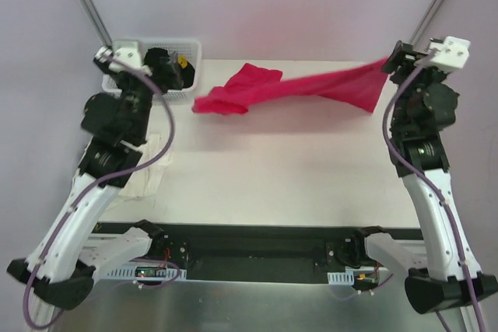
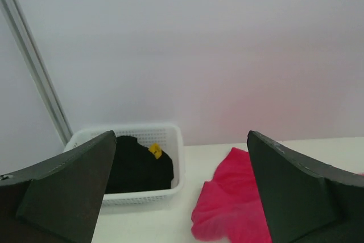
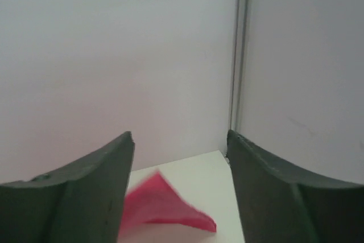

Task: Fold and stack the t-shirts
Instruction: Flatten out the tshirt

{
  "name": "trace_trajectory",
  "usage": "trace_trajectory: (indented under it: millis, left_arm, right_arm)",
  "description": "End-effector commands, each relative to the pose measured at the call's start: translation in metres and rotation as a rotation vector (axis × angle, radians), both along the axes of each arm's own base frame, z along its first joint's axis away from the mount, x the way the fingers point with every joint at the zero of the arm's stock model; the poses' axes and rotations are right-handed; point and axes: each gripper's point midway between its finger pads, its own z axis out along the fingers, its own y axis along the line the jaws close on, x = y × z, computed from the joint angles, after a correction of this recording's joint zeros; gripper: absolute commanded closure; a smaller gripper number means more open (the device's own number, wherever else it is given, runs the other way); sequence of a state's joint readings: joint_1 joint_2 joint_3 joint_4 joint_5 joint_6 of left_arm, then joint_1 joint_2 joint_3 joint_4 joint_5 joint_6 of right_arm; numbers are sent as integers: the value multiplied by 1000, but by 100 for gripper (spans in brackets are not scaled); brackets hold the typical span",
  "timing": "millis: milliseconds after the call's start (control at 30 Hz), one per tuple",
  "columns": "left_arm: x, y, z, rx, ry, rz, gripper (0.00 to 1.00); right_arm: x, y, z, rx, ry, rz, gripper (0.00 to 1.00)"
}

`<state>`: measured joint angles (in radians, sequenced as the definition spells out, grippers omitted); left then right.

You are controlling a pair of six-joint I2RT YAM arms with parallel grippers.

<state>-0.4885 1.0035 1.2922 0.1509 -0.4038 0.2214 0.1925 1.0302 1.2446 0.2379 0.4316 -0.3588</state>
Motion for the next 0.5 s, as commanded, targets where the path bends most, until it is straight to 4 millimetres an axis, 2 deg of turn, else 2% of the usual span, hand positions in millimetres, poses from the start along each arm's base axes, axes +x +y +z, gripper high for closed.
trace_trajectory:
  millis: [0, 33, 133, 233, 367, 467]
  left_arm:
    - [-66, 13, 22, -165, -89, -116, 1]
    - [-74, 14, 28, -181, -101, -137, 1]
    - [-94, 17, 46, -191, -137, -178, 2]
    - [-99, 19, 51, -201, -145, -184, 4]
    - [-87, 15, 41, -199, -111, -168, 5]
    - [-66, 8, 22, -178, -52, -138, 4]
  right_arm:
    - [-49, -21, 3, 35, -3, -63, 19]
    - [-55, -23, -2, 38, -1, -73, 16]
    - [-74, -33, 7, 67, -31, -109, 14]
    - [-80, -34, 6, 97, -18, -106, 13]
    - [-75, -28, 3, 114, -10, -71, 13]
    - [-64, -23, -5, 129, 26, -55, 13]
